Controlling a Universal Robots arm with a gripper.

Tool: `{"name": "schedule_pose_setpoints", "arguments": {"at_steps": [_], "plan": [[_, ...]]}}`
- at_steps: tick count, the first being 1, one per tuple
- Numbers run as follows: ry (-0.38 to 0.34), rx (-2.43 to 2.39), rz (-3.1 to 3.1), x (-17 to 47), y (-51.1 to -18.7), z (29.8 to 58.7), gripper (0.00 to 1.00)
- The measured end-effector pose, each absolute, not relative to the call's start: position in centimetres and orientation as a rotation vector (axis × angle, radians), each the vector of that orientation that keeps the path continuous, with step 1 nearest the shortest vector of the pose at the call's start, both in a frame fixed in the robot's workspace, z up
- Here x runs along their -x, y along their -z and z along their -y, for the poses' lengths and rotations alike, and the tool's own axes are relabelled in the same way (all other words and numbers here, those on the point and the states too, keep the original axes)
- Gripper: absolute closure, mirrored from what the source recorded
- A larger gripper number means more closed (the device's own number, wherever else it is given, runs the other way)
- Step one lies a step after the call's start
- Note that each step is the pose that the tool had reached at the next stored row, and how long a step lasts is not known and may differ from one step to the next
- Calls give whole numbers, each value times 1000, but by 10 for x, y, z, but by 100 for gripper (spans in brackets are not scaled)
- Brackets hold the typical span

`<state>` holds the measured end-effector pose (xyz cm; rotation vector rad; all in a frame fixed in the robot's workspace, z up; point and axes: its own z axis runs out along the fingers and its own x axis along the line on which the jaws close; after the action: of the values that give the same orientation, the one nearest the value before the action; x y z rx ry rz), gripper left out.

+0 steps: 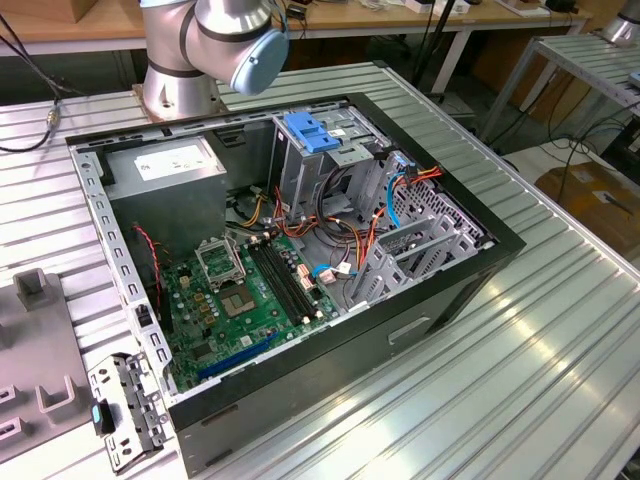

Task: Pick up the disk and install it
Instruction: 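Pick up the disk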

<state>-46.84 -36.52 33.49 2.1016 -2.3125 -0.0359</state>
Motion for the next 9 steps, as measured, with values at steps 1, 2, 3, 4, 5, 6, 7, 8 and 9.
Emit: {"name": "schedule_pose_setpoints", "arguments": {"at_steps": [1,2,3,4,5,6,7,8,9], "plan": [[36,-2102,2313,468,-330,365,47],[36,-2102,2312,468,-326,365,47],[36,-2102,2312,468,-322,364,47],[36,-2102,2312,468,-318,364,47],[36,-2106,2309,468,-312,364,47],[36,-2107,2308,467,-311,364,47],[36,-2108,2306,467,-310,363,47],[36,-2111,2304,467,-309,363,47],[36,-2113,2302,467,-308,362,47]]}}
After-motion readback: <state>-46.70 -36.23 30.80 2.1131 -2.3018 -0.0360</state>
